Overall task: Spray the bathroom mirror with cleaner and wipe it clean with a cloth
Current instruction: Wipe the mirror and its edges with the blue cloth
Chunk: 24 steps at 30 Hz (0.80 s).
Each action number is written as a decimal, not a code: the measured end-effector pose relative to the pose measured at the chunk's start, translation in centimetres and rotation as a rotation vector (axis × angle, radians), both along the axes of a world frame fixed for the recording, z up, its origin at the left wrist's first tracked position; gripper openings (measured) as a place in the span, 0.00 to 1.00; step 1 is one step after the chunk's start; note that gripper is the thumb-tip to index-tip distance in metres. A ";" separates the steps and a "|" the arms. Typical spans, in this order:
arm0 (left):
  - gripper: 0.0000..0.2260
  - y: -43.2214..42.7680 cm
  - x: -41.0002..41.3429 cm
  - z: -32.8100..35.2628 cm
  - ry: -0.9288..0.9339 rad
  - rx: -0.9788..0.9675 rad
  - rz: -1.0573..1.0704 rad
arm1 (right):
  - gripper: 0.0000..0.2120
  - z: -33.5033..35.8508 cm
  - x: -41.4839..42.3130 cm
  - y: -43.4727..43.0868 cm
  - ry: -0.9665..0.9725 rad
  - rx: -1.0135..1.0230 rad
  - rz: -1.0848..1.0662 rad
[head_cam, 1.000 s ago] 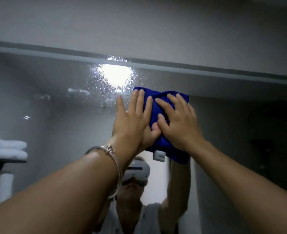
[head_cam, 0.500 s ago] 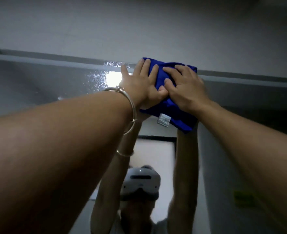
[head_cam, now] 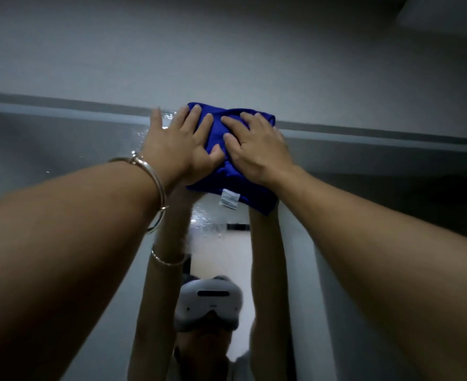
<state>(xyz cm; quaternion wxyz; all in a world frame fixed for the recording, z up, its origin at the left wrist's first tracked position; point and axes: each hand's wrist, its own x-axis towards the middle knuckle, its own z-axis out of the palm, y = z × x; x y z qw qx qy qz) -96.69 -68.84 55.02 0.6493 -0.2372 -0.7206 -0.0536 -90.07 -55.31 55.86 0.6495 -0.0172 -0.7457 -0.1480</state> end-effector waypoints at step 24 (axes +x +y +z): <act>0.30 -3.1 -1.0 -12.7 -0.172 0.042 -0.054 | 0.23 -11.5 -2.1 -3.2 -0.043 0.051 0.053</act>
